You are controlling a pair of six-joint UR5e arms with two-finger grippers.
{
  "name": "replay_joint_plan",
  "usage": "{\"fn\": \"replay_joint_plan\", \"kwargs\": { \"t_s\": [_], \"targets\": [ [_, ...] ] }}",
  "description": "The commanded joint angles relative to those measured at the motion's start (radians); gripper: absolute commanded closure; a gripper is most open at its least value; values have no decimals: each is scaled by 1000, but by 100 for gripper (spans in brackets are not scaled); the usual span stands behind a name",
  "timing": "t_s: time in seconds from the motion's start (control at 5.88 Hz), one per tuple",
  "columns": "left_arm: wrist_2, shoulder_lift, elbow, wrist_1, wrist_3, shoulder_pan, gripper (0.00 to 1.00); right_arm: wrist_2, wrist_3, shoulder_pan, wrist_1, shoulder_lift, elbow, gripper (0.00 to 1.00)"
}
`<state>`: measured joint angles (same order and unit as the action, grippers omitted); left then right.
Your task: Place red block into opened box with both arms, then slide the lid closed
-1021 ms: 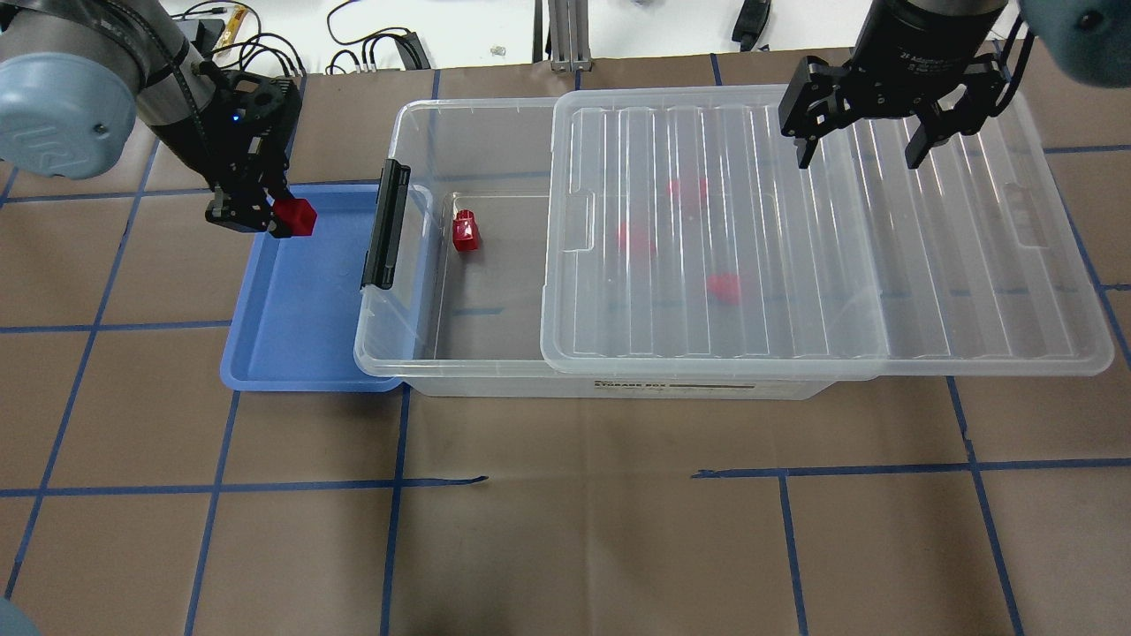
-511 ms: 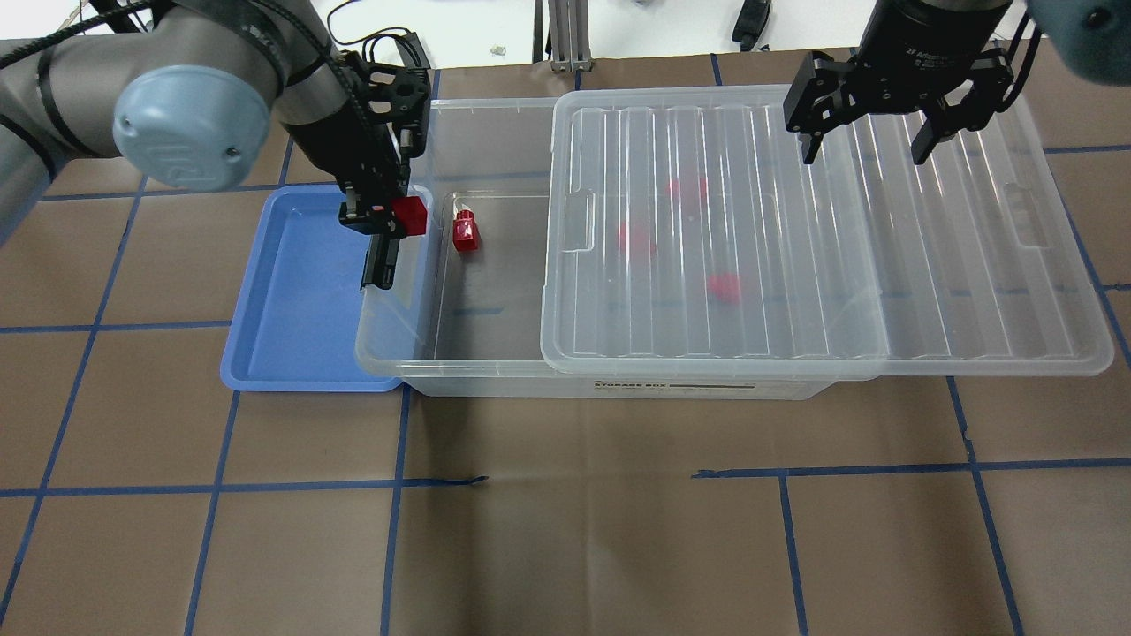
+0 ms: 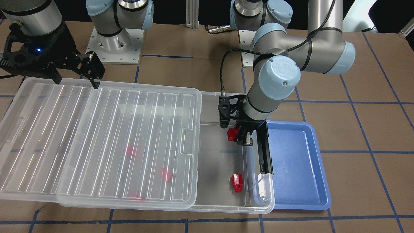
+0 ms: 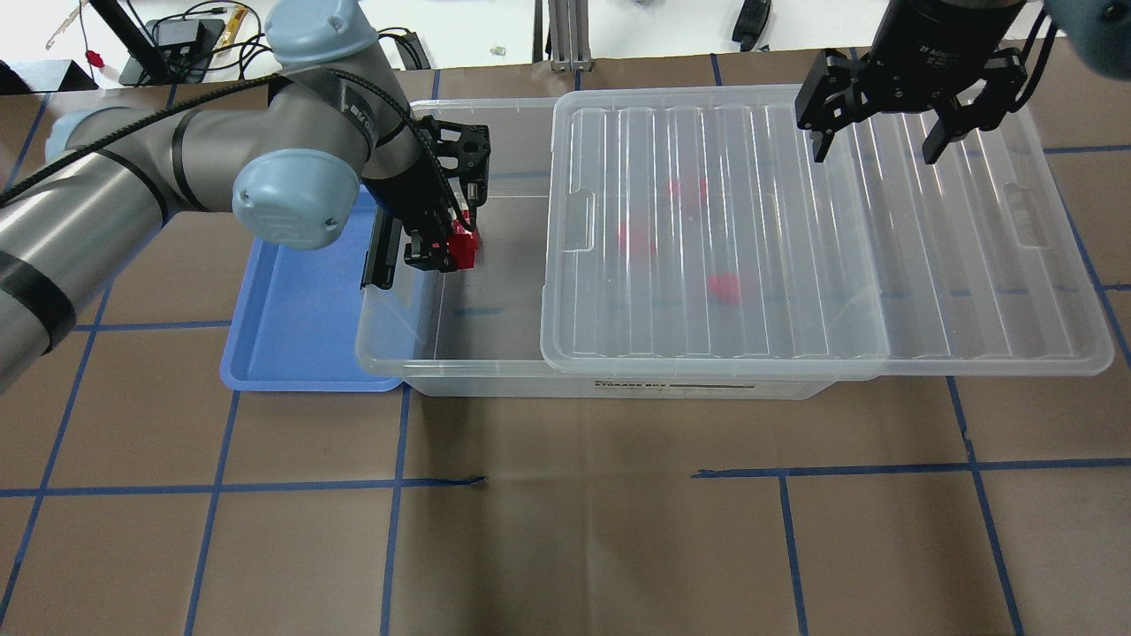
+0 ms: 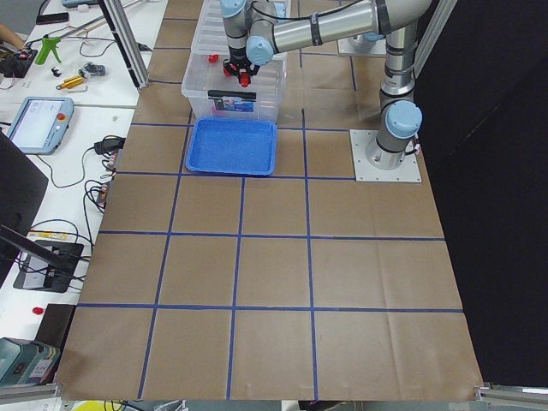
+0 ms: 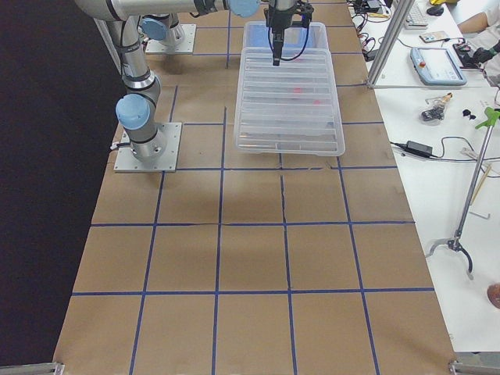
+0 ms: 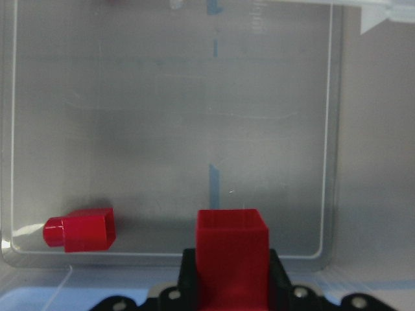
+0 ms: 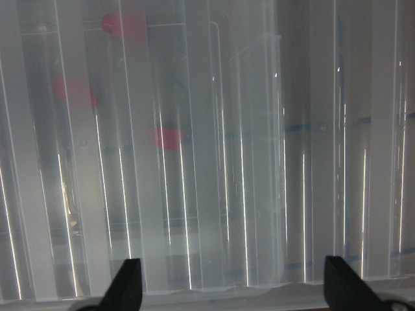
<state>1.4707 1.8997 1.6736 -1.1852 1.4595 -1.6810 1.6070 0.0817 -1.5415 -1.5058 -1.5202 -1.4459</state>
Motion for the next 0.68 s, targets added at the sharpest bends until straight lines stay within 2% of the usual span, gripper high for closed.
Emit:
{"fn": "replay_joint_plan", "kwargs": {
  "t_s": [0.0,0.17,0.51],
  "targets": [
    [3,96,32,108,-5,-6,98,-2,0,1,-1,0,-1,0],
    [3,102,37,111,-7,-12,99,-2,0,1,-1,0,-1,0],
    [10,133,102,246,-5,-20,98,-2,0,1,-1,0,-1,0]
  ]
}}
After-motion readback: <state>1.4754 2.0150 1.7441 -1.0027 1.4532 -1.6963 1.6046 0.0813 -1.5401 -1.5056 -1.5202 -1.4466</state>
